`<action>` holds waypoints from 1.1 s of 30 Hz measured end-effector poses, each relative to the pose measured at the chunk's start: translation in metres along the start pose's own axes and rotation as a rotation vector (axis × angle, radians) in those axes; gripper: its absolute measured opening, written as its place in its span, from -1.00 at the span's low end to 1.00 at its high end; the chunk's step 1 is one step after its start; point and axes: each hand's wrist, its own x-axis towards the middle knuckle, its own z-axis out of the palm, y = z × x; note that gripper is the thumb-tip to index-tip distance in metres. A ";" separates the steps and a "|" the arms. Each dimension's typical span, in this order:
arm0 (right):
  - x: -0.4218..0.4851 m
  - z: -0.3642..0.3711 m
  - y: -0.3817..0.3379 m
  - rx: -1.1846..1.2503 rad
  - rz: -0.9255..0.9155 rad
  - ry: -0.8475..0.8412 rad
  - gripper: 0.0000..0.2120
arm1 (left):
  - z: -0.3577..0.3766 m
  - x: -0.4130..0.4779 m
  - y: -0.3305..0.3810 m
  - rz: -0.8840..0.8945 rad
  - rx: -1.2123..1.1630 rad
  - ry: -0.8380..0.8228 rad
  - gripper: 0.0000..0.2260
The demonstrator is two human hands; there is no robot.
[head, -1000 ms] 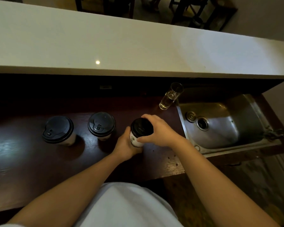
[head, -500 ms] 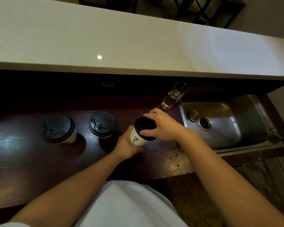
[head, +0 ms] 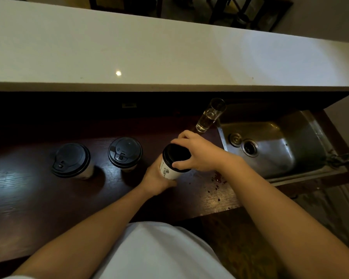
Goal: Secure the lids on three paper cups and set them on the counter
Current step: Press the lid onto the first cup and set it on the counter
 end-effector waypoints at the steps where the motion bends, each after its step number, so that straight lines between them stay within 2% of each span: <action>1: -0.001 0.002 0.001 0.008 0.011 0.012 -0.29 | -0.001 0.000 0.002 0.006 -0.003 -0.004 -0.23; 4: -0.005 0.012 0.004 0.170 0.075 0.130 -0.17 | -0.003 0.003 0.006 0.044 -0.030 0.002 -0.24; 7: -0.010 0.020 0.010 0.576 0.151 0.273 -0.01 | -0.002 0.003 0.013 0.065 -0.062 -0.011 -0.26; 9: -0.014 0.028 0.012 0.769 0.174 0.307 0.00 | 0.001 0.003 0.017 0.069 -0.074 -0.037 -0.24; 14: -0.017 0.056 0.021 0.678 0.194 0.373 -0.08 | 0.009 0.000 0.024 0.083 -0.140 -0.113 -0.23; 17: -0.020 0.067 0.023 0.649 0.212 0.419 -0.06 | 0.008 -0.007 0.031 -0.018 -0.287 -0.071 -0.22; 19: -0.020 0.074 0.025 0.661 0.233 0.408 0.00 | 0.011 -0.010 0.032 -0.057 -0.418 -0.011 -0.35; 21: -0.021 0.078 0.027 0.709 0.252 0.372 0.06 | 0.015 -0.010 0.034 -0.106 -0.523 0.081 -0.58; 23: -0.023 0.077 0.025 0.845 0.277 0.338 -0.02 | 0.017 -0.009 0.036 -0.164 -0.550 0.160 -0.64; 26: -0.024 0.077 0.022 1.212 0.366 0.403 -0.35 | 0.021 -0.007 0.040 -0.198 -0.526 0.210 -0.65; 28: -0.013 0.085 0.023 1.331 0.417 0.463 -0.52 | 0.019 -0.007 0.042 -0.201 -0.481 0.207 -0.63; 31: -0.005 0.090 0.018 1.494 0.485 0.535 -0.65 | 0.020 -0.006 0.042 -0.172 -0.376 0.223 -0.64; 33: -0.006 0.087 0.014 1.555 0.509 0.562 -0.69 | 0.022 -0.005 0.041 -0.135 -0.295 0.241 -0.57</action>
